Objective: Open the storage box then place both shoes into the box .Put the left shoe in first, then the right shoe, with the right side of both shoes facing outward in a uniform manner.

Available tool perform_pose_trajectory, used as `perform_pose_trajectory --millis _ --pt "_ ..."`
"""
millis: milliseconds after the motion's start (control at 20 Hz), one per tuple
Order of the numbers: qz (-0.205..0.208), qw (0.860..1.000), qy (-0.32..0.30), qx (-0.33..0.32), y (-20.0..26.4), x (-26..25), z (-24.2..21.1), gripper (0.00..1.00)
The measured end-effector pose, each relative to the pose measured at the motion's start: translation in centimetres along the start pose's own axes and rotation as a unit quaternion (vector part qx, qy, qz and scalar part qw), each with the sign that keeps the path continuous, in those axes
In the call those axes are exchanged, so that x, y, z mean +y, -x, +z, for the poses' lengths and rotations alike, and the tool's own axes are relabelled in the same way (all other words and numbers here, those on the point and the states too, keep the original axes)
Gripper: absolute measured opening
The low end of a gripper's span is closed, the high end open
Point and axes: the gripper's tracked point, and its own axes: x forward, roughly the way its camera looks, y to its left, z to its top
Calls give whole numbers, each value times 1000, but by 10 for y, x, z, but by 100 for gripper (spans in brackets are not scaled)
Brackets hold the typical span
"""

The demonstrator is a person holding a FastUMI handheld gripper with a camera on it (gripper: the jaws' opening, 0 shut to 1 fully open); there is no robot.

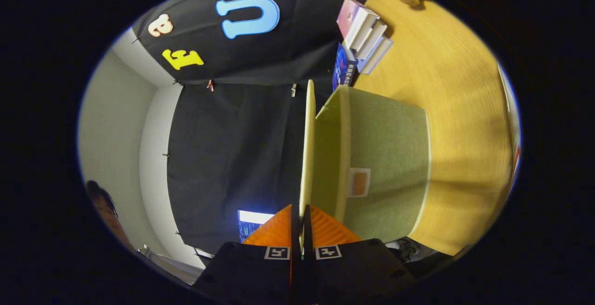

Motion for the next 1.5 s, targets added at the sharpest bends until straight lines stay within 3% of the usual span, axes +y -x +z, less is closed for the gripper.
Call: perform_pose_trajectory --millis 500,750,1000,1100,1300,1350,1500 --pt "21 997 79 11 -81 101 -2 6" --pt "26 997 71 18 -139 124 -14 7" --pt "7 996 90 15 -188 129 -20 9" --pt "-9 995 98 21 -202 122 -24 16" --pt "-26 995 98 23 -216 114 -30 63" --pt "-31 994 100 27 -217 109 -32 82" --pt "-41 994 99 35 -214 104 -32 85"
